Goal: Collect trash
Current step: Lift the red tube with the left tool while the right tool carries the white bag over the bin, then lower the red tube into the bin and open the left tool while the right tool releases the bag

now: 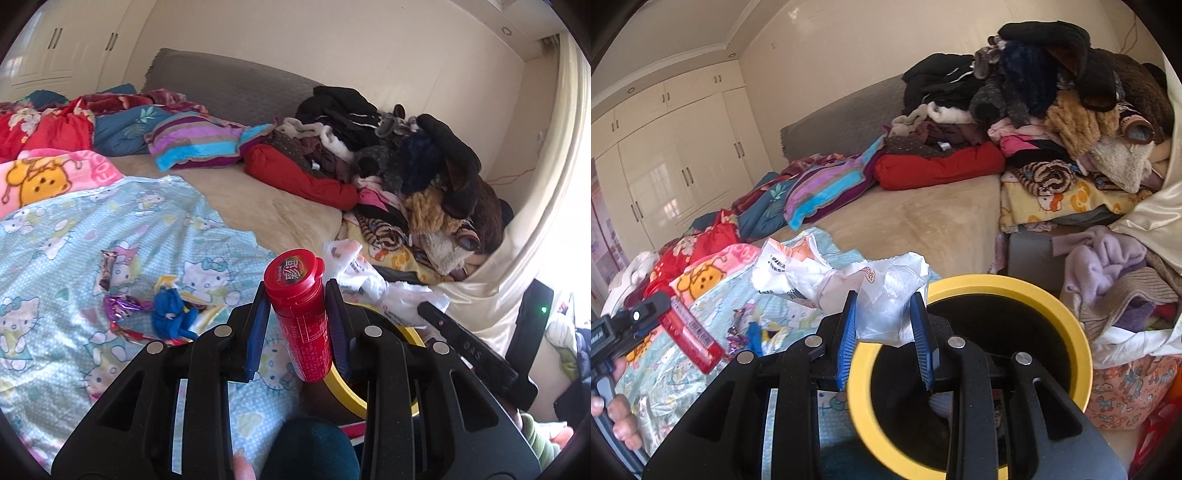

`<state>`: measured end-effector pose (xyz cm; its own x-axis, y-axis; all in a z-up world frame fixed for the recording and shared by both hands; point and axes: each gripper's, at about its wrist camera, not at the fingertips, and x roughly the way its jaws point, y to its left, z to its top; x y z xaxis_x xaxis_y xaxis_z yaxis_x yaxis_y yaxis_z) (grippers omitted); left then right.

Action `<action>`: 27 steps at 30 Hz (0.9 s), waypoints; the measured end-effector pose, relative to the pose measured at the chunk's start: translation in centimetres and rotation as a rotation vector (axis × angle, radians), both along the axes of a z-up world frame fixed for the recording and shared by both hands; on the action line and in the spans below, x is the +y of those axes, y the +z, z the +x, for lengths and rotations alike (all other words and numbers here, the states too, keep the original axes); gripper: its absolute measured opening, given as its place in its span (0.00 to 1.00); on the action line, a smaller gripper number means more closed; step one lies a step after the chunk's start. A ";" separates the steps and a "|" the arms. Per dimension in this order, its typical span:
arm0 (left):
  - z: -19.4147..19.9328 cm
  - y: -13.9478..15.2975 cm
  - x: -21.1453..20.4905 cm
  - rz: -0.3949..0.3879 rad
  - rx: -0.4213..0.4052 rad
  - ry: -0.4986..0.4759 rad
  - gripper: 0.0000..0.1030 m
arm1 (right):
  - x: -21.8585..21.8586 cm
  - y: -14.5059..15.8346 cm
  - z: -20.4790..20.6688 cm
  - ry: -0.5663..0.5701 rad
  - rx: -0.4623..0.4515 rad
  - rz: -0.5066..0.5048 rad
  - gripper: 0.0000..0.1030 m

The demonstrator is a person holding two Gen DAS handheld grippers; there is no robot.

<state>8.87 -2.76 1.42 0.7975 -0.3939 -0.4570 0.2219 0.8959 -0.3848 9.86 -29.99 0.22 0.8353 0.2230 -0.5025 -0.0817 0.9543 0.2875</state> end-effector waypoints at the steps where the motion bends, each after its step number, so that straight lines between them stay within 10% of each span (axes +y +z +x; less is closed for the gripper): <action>1: -0.1 -0.1 -0.3 0.002 0.001 -0.006 0.23 | -0.4 0.0 0.0 -0.008 -0.001 -0.001 0.27; 27: -0.2 -1.5 -7.2 0.030 0.003 -0.158 0.23 | -7.9 -2.3 0.9 -0.203 0.056 0.004 0.27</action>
<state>8.69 -9.96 -0.13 0.7253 -0.5000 -0.4732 0.3596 0.8613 -0.3589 10.74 -37.87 -2.12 0.8339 0.0550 -0.5492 0.1284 0.9484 0.2900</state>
